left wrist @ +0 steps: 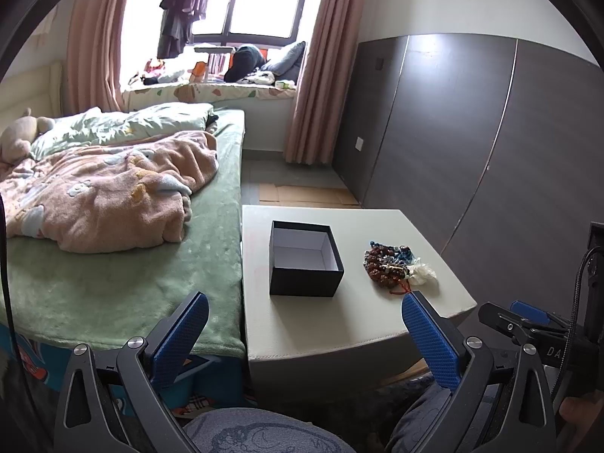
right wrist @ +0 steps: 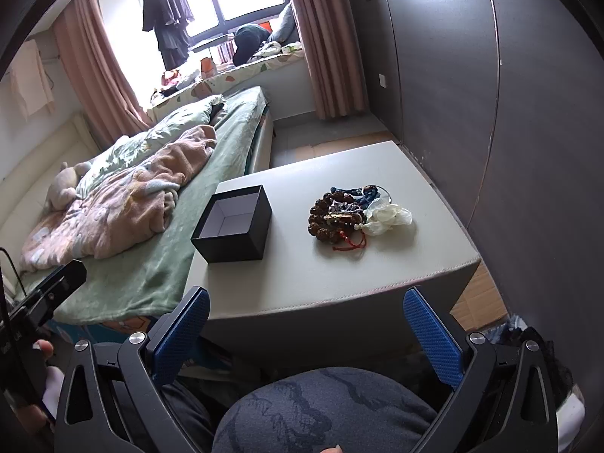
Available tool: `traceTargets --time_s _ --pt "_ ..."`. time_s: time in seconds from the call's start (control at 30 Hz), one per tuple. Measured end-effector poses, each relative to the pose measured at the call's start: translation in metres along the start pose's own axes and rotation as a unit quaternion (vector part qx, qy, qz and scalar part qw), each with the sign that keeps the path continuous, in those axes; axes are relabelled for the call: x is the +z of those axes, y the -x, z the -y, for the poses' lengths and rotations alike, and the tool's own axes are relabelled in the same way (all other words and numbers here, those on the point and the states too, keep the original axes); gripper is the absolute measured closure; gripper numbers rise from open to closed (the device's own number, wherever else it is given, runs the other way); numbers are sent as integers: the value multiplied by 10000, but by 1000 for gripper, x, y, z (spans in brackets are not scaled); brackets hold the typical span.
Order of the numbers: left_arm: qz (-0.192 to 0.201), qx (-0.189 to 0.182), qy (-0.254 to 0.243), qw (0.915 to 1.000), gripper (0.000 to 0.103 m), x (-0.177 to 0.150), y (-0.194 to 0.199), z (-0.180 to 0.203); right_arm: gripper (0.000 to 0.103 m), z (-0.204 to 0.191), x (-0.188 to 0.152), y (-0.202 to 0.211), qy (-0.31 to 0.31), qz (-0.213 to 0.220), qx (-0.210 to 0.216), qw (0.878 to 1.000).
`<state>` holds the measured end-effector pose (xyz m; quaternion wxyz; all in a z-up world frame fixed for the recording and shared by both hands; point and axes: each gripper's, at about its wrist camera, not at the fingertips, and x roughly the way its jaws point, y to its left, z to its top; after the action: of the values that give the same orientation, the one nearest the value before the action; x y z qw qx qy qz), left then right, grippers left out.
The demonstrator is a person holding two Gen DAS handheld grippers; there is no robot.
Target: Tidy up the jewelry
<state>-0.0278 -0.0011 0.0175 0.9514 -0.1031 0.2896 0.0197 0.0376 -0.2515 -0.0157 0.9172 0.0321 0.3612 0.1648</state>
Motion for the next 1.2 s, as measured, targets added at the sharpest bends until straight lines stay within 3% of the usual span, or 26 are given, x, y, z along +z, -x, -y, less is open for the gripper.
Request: traceTargets --time_s 1.2 --pt "94 121 44 9999 1 -3 -1 -9 0 3 1 2 -51 17 -16 10000"
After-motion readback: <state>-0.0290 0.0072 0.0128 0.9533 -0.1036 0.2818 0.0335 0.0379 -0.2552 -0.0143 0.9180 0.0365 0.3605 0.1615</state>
